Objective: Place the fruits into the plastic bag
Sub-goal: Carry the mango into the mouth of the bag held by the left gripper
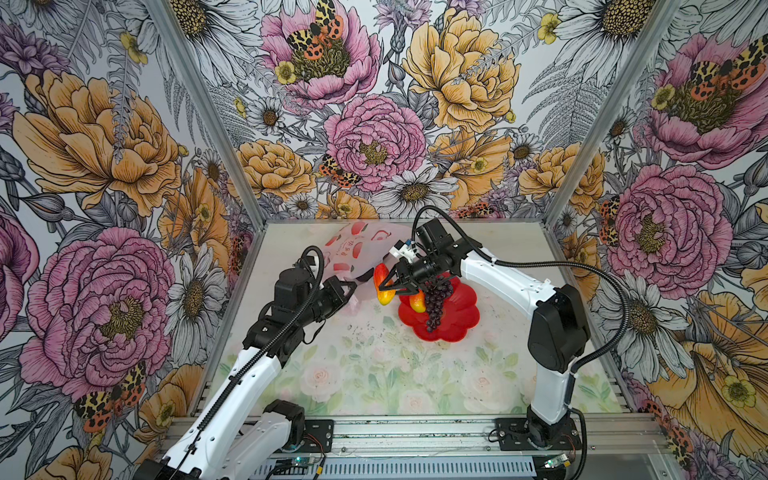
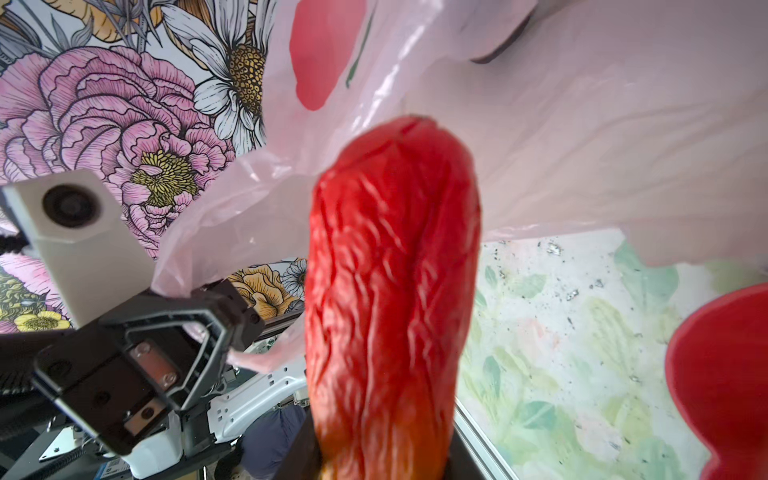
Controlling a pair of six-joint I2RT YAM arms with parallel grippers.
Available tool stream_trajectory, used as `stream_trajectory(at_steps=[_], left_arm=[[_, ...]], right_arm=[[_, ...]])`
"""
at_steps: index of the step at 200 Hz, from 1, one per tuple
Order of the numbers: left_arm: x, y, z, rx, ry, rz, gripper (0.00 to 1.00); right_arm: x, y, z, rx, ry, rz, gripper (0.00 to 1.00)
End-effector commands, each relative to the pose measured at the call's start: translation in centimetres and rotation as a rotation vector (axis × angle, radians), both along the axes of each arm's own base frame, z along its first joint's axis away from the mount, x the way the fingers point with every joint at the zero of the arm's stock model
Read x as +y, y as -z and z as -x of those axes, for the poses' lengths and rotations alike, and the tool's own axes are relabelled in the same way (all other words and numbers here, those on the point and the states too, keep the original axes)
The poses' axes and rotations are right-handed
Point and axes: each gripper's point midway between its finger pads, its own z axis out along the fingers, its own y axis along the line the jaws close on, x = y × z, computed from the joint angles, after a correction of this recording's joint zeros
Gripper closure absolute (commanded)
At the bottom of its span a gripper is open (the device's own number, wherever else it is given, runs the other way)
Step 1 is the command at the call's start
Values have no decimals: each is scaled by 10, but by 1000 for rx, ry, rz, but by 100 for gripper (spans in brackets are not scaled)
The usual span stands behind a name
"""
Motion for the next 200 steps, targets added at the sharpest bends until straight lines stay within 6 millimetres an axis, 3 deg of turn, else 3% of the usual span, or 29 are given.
stream_trajectory(at_steps=[1,63,91,172,200], left_arm=[[-2,-1,8,-13,12,13,100],[-6,-1,14,-19,27,7,100],[-7,-2,15,-24,37,2,100],[-20,11,27,12,85,5,100],[-19,6,25,-5,77,2,100]], right_arm=[[18,-12,-9,-34,-32,-51,81],[45,17,-4,59,-90,-51,80],[56,21,-7,75,-95,-52,81],[73,40,-62,36,82,46,80],[88,48,-68,-10,93,68,79]])
